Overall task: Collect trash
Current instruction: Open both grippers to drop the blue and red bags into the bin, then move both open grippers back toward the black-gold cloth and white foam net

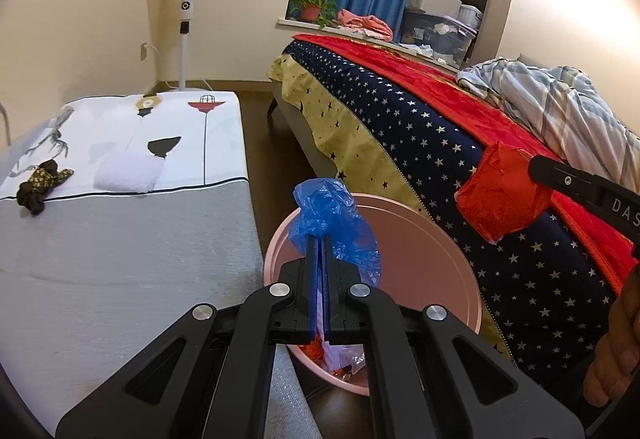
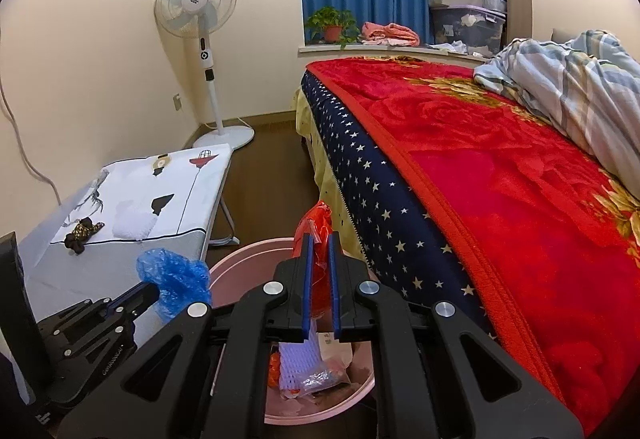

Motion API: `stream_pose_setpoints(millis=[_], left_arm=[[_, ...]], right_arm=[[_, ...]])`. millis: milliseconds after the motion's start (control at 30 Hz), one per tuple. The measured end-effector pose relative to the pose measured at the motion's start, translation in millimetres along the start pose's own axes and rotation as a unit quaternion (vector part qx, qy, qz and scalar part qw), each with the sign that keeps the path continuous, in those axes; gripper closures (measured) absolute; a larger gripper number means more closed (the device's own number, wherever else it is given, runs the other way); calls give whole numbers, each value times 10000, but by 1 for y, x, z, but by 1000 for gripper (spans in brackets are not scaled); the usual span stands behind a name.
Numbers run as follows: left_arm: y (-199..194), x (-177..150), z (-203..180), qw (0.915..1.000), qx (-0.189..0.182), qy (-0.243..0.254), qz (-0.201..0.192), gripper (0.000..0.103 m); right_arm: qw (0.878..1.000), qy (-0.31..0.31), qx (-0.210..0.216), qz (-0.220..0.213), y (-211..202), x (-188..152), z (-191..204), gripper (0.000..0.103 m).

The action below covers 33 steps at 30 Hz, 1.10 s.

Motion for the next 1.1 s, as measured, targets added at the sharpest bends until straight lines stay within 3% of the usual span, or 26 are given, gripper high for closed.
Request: stream_pose_setpoints(millis=[300, 333, 367, 433, 500, 1100], left_arm=[[8, -2, -10, 9992, -394, -22, 87, 100], [10, -3, -11, 9989, -447, -38, 146, 95], [11, -5, -9, 9988, -451, -71, 188, 81], [10, -6, -5, 9989, -414, -144, 180, 75], [7, -5, -1, 9987, -429, -207, 174, 75], [-32, 9, 37, 9993, -178, -293, -169, 75]], right_arm=[[10000, 14, -60, 64, 4, -3, 0, 91], [9999, 29, -91, 69, 5, -3, -1, 91], [9999, 60, -82, 84, 5, -3, -2, 88], [9999, 127, -56, 78, 4, -4, -3, 76], [9999, 111, -73, 55, 2, -4, -2, 69], [9999, 6, 91, -121, -15, -2, 23, 69]])
Point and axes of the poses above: each gripper's, at about its wrist camera, not at the fingertips, and y roughly the way its jaws point, z to its left, x to its top, the point moved 6 cm from there along y, roughly the way its jaws point, and after that the axes turned 6 degrees about -z, right-handed, at the moved point
